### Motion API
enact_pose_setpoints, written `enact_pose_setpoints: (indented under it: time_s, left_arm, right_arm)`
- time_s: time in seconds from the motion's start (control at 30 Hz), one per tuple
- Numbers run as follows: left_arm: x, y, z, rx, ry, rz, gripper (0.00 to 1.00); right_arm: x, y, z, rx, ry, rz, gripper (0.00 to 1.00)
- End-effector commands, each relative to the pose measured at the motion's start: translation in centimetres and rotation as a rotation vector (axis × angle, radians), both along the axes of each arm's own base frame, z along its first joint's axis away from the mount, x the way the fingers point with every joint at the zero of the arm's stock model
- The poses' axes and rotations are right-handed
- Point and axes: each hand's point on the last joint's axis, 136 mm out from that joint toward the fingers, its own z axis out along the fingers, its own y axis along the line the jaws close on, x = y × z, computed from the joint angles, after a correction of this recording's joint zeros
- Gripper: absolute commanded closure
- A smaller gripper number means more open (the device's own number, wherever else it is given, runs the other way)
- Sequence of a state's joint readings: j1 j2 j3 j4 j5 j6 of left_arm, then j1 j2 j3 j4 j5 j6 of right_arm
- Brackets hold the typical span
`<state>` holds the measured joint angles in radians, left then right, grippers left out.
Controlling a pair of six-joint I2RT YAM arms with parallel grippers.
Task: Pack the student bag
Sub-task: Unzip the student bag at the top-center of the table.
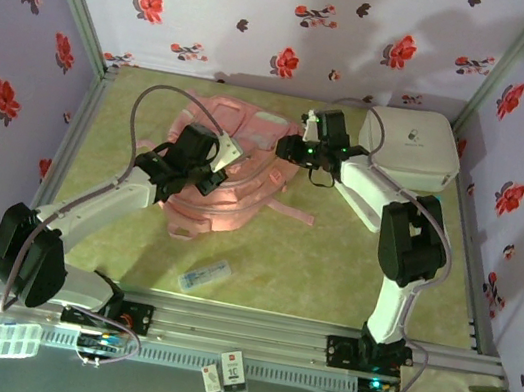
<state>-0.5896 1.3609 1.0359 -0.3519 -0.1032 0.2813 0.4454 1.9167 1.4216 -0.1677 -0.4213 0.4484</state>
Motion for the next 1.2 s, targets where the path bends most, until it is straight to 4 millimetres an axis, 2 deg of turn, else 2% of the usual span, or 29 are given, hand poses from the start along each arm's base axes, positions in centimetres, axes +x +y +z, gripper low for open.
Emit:
enact_pose_setpoints:
  time_s: [0.0, 0.13, 0.2, 0.57, 0.8, 1.0, 1.17]
  left_arm:
    - [1.3, -0.9, 3.2, -0.101, -0.075, 0.021, 1.00]
    - [1.4, -0.9, 3.2, -0.101, -0.073, 0.024, 1.00]
    - [1.4, -0.9, 3.2, -0.103, -0.074, 0.024, 1.00]
    - [1.5, -1.0, 2.9, -0.106, -0.065, 0.028, 1.00]
    - [1.8, -1.2, 3.0, -0.134, -0.041, 0.064, 1.00]
    - [2.0, -1.3, 2.4, -0.176, 0.024, 0.131, 1.00]
    - [2.5, -1.8, 2.5, -0.211, 0.037, 0.150, 1.00]
  right_arm:
    - [0.2, 0.8, 1.6, 0.005, -0.038, 0.031, 0.63]
    - [0.3, 1.4, 1.4, 0.015, -0.031, 0.051, 0.65]
    - [0.5, 1.6, 1.1, 0.007, -0.027, 0.054, 0.70]
    - [0.4, 2.1, 0.4, 0.000, -0.009, 0.078, 0.72]
    - [-0.2, 1.8, 0.6, -0.019, -0.032, 0.093, 0.89]
    - [-2.0, 1.4, 2.4, 0.021, -0.111, 0.131, 0.94]
    - [-4.5, 2.3, 3.7, 0.111, -0.155, 0.206, 0.94]
